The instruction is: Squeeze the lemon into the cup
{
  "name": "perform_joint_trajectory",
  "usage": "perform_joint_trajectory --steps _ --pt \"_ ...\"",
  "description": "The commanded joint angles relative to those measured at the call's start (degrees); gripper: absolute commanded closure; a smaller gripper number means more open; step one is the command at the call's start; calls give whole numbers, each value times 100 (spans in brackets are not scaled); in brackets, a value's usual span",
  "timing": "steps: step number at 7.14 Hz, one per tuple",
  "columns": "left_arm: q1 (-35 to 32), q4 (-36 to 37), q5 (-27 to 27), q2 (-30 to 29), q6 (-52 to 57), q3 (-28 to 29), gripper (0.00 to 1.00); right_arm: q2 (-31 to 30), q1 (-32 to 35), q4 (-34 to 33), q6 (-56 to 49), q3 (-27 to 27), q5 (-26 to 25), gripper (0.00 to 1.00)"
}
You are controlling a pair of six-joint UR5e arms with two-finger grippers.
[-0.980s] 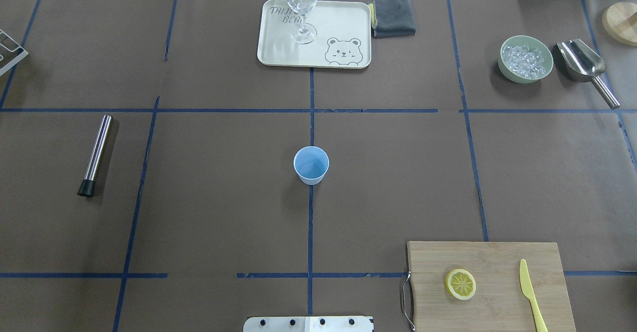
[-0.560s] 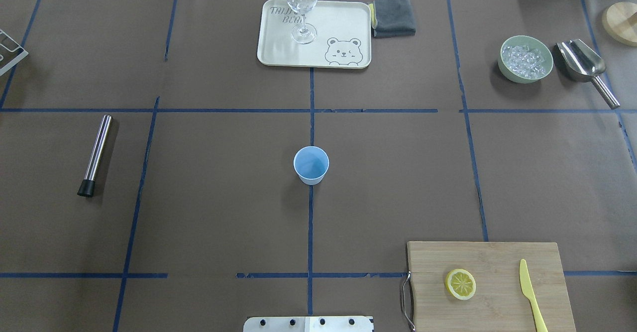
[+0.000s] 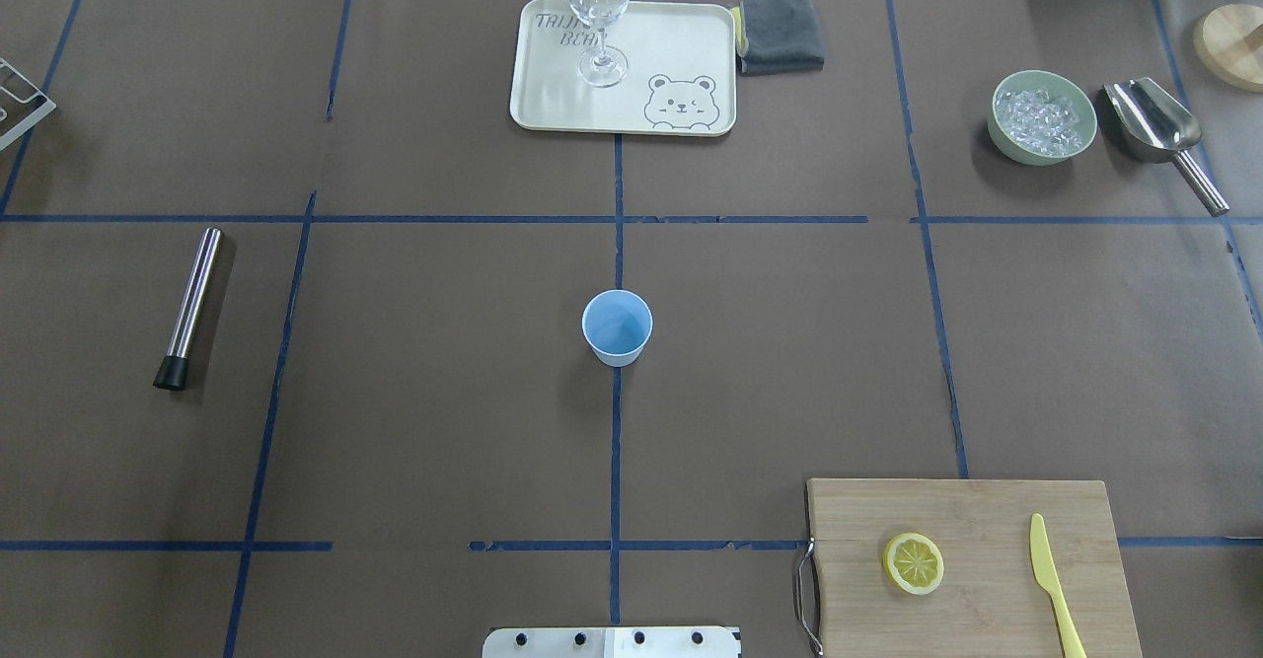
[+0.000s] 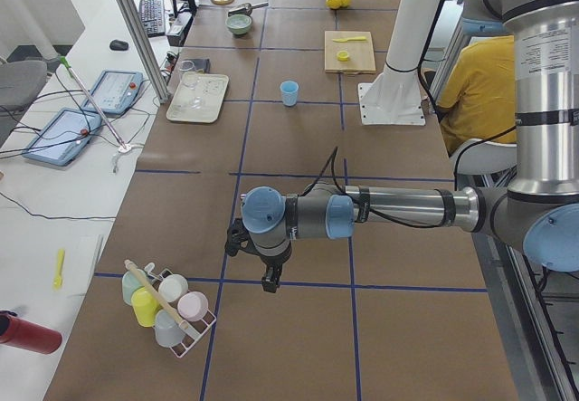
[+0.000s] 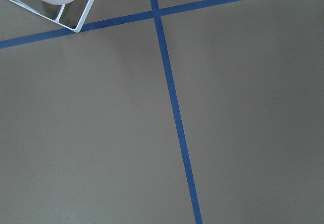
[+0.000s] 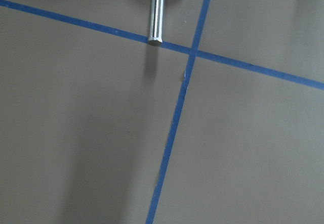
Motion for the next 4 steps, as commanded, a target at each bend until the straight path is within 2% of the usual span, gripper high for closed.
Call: perform_joint_trajectory --steps 1,3,4 --pt "0 -7 -10 -1 1 -83 0 19 -698 576 793 369 35 0" --pt "0 -7 -10 -1 1 -127 0 -60 -1671 639 1935 1072 -52 0" --pt "0 -7 -19 -1 1 -127 0 -104 -2198 639 2654 1458 -348 0"
